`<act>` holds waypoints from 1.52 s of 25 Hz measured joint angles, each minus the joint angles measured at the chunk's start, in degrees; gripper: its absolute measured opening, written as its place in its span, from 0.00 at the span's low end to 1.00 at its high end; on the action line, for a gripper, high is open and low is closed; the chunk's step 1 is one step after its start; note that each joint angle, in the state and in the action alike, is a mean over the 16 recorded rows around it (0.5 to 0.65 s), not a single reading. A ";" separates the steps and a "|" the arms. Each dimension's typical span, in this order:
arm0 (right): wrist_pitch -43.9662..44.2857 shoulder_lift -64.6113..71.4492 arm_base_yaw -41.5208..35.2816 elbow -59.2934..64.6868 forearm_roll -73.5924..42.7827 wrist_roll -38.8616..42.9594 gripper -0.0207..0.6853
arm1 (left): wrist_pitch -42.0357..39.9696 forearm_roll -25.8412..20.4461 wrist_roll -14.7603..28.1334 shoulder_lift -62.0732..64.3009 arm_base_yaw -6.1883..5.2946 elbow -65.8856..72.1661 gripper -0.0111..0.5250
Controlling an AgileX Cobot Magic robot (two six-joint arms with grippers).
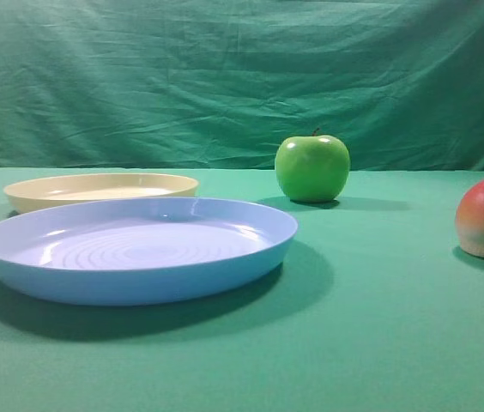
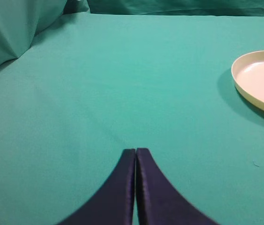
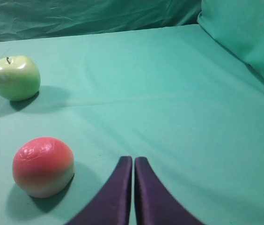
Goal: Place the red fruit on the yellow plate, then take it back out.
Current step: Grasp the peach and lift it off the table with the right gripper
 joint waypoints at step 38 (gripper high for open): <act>9.27 4.39 0.00 -13.44 3.81 0.07 0.03 | 0.00 0.00 0.00 0.00 0.00 0.00 0.02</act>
